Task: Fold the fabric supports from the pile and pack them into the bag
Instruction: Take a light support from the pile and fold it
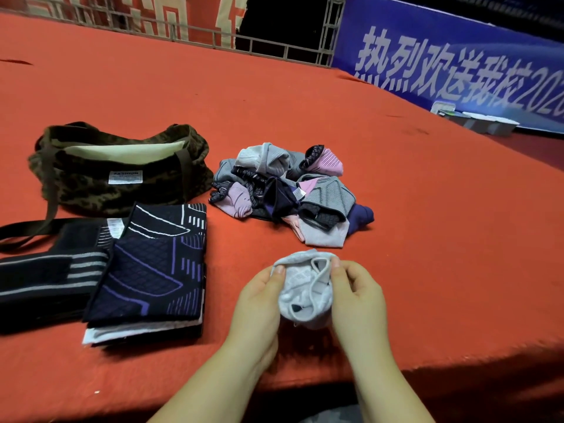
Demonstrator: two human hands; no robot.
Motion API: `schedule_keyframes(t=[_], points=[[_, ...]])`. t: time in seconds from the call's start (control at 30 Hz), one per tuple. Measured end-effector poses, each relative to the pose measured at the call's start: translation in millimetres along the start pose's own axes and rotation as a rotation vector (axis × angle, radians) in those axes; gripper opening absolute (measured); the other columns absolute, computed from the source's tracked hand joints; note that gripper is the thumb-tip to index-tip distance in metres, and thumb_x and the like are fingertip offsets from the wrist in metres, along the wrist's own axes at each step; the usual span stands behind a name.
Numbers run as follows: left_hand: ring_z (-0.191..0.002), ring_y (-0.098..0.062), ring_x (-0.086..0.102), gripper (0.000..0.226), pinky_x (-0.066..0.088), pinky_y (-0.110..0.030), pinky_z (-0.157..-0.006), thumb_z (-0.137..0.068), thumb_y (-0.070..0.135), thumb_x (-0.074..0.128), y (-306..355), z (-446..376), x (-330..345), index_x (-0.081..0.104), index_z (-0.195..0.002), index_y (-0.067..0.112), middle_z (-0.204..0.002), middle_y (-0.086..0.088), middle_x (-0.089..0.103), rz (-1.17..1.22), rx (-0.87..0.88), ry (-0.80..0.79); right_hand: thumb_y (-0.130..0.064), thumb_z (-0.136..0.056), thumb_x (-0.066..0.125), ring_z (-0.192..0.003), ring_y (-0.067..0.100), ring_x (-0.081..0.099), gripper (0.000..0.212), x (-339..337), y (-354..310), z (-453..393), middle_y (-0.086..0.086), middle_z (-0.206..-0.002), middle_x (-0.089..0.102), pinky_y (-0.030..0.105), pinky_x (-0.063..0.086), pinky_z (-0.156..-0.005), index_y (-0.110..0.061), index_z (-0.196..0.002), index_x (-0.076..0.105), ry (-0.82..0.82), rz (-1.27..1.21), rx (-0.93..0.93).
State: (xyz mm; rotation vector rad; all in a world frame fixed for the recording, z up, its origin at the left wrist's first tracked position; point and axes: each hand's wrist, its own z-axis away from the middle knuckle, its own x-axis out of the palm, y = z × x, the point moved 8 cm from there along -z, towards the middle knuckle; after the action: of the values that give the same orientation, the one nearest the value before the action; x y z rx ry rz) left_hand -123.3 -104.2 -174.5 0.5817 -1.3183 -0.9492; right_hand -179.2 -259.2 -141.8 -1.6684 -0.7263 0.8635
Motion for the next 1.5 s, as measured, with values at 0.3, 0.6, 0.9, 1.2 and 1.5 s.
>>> schedule_keyframes(t=[0.3, 0.6, 0.9, 1.2, 1.5], points=[[-0.079, -0.012, 0.065, 0.014, 0.052, -0.025, -0.079, -0.091, 0.011, 0.058, -9, -12, -8, 0.063, -0.105, 0.013, -0.099, -0.01, 0.069, -0.201, -0.02, -0.07, -0.018, -0.097, 0.049, -0.061, 0.009, 0.056, 0.032, 25, 8, -1, -0.003, -0.064, 0.066, 0.024, 0.046, -0.059, -0.012, -0.071, 0.066, 0.174, -0.241, 0.155], [-0.087, 0.001, 0.054, 0.039, 0.037, -0.006, -0.074, -0.067, 0.065, 0.057, 27, 23, 3, 0.064, -0.093, 0.037, -0.093, 0.015, 0.061, -0.777, 0.49, -0.015, -0.042, -0.089, 0.055, -0.069, 0.011, 0.057, 0.02, 12, -24, 9, -0.012, -0.071, 0.065, 0.032, 0.046, -0.064, -0.028, -0.077, 0.06, 0.21, 0.285, -0.163], [-0.091, 0.003, 0.056, 0.027, 0.037, -0.005, -0.075, -0.07, 0.051, 0.057, 29, 34, 5, 0.063, -0.088, 0.031, -0.091, 0.017, 0.06, -0.823, 0.615, 0.047, -0.029, -0.084, 0.066, -0.073, 0.008, 0.061, 0.013, 17, -25, 15, -0.012, -0.072, 0.066, 0.032, 0.048, -0.068, -0.026, -0.073, 0.059, 0.188, 0.249, -0.146], [-0.071, -0.003, 0.059, 0.017, 0.044, -0.017, -0.068, -0.082, 0.04, 0.057, 34, 28, -9, 0.061, -0.08, 0.024, -0.076, 0.01, 0.066, -0.593, 0.543, 0.063, -0.027, -0.088, 0.061, -0.078, 0.015, 0.057, 0.014, 11, -18, 1, -0.008, -0.077, 0.063, 0.031, 0.042, -0.072, -0.021, -0.076, 0.056, 0.181, 0.342, -0.157], [-0.068, 0.002, 0.055, 0.011, 0.045, -0.013, -0.068, -0.095, 0.018, 0.05, 64, 21, -40, 0.051, -0.085, 0.018, -0.08, 0.001, 0.059, -0.371, 0.516, 0.317, -0.022, -0.091, 0.054, -0.085, 0.036, 0.057, 0.017, -17, 32, -24, 0.011, -0.08, 0.061, 0.04, 0.04, -0.074, -0.012, -0.078, 0.05, 0.207, 0.531, 0.086]])
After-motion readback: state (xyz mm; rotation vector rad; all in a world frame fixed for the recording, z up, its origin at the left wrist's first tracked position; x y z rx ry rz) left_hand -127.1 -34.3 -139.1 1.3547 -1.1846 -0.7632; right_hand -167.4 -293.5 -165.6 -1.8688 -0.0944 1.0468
